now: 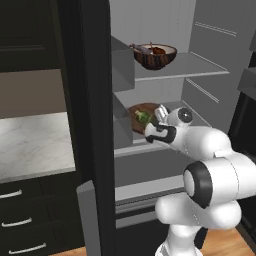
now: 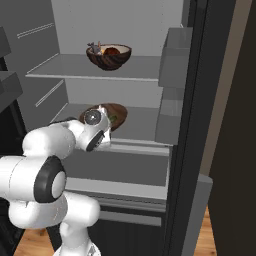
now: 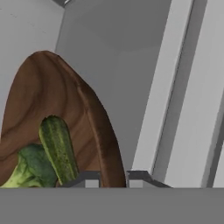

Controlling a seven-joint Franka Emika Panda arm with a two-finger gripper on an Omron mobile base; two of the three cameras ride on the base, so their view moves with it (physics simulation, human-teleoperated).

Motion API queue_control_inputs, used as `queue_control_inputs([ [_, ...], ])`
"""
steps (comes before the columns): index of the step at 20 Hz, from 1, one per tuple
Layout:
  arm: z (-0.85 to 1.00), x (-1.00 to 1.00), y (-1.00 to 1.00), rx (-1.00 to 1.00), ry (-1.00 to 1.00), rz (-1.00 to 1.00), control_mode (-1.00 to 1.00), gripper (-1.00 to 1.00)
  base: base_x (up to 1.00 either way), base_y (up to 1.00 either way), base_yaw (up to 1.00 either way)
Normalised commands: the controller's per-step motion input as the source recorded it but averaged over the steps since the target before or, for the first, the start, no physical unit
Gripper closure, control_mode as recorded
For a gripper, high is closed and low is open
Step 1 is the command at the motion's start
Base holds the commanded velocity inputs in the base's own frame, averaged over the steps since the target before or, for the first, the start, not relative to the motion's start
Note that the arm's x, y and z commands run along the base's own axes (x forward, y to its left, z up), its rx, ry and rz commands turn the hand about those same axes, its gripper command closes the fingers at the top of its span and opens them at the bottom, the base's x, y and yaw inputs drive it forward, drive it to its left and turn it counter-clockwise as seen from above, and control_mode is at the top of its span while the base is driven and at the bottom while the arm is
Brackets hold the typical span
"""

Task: Place the bowl with the broccoli and squash on the second highest shelf of the fridge. Place the bowl with the steak and fish on the top shelf of the fridge.

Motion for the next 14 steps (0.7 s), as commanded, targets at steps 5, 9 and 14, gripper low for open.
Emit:
queue_control_inputs([
  [5,-0.09,0.93,0.0,-0.02,0.01,-0.01,-1.0,-1.0,0.0,0.0,0.0],
  [9,0.07,0.21,0.03,0.0,0.0,-0.05,-1.0,-1.0,0.0,0.0,0.0],
  [14,0.84,-0.34,0.0,0.0,-0.02,-0.01,-1.0,-1.0,0.0,0.0,0.0],
])
